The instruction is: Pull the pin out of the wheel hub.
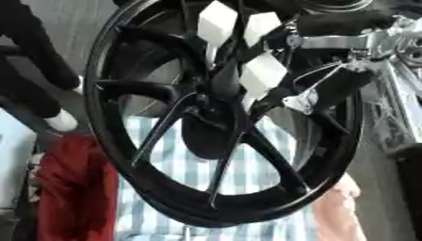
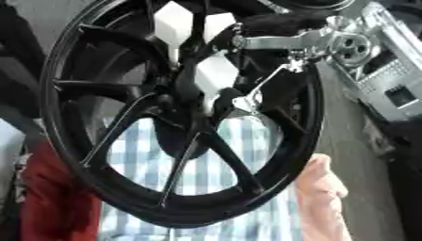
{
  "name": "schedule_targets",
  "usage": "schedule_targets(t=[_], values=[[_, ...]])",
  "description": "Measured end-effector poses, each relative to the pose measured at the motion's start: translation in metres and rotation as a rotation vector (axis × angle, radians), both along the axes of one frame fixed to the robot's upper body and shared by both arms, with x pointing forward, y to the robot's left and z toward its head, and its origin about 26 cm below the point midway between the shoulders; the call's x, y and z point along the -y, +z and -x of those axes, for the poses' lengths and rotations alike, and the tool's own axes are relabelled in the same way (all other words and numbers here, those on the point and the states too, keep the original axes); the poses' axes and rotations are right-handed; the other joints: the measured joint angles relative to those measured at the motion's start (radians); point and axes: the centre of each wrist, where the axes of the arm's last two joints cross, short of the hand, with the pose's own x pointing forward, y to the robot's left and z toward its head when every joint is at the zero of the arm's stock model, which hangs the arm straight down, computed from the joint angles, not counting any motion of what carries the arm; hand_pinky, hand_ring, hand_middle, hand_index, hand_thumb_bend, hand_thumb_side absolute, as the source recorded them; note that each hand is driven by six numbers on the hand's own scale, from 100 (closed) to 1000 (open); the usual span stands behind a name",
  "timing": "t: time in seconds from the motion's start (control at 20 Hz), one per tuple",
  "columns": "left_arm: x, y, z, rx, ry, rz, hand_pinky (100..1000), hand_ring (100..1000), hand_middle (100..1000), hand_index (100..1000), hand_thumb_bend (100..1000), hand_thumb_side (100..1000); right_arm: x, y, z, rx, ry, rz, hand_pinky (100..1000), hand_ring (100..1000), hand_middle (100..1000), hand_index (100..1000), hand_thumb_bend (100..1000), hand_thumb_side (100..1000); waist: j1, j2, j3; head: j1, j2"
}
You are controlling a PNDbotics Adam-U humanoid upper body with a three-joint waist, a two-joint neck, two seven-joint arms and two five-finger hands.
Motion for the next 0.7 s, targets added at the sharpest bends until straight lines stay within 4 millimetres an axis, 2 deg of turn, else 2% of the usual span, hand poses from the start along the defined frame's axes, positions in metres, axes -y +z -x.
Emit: schedule_targets(t=[0.15, 0.2, 0.3, 0.35, 0.55, 0.7], values=[[-0.0002, -0.0005, 0.0002, -0.002, 0.0, 0.0, 615, 668, 643, 713, 138, 813, 0.0017, -0.0002, -0.002, 0.002, -0.003, -0.029, 624, 598, 642, 833, 100, 100, 0.001, 0.002, 0.003, -0.005, 0.0], [-0.0001, -0.0006, 0.0002, -0.002, 0.0, 0.0, 616, 667, 641, 712, 138, 813, 0.0022, -0.0005, -0.0027, 0.002, -0.006, -0.041, 593, 586, 582, 797, 100, 100, 0.001, 0.004, 0.003, -0.006, 0.0], [-0.0001, -0.0007, 0.0002, -0.002, 0.0, 0.0, 616, 668, 640, 712, 139, 814, 0.0031, -0.0014, -0.0042, -0.003, -0.013, -0.073, 563, 576, 515, 741, 100, 178, 0.002, 0.006, 0.004, -0.007, 0.0], [-0.0002, -0.0007, 0.0002, -0.002, 0.0, 0.0, 616, 668, 640, 712, 138, 815, 0.0033, -0.0019, -0.0048, -0.009, -0.017, -0.089, 552, 572, 490, 716, 100, 187, 0.002, 0.006, 0.004, -0.008, 0.0], [-0.0002, -0.0011, 0.0003, -0.005, 0.0, 0.0, 615, 663, 639, 710, 139, 813, 0.0035, -0.0033, -0.006, -0.03, -0.031, -0.144, 520, 543, 389, 590, 100, 146, 0.002, 0.006, 0.005, -0.012, 0.0], [0.0, -0.0012, 0.0003, -0.006, -0.001, 0.0, 617, 663, 647, 710, 140, 814, 0.0038, -0.0034, -0.0069, -0.033, -0.037, -0.171, 504, 514, 343, 539, 100, 106, 0.002, 0.006, 0.006, -0.018, 0.0]])
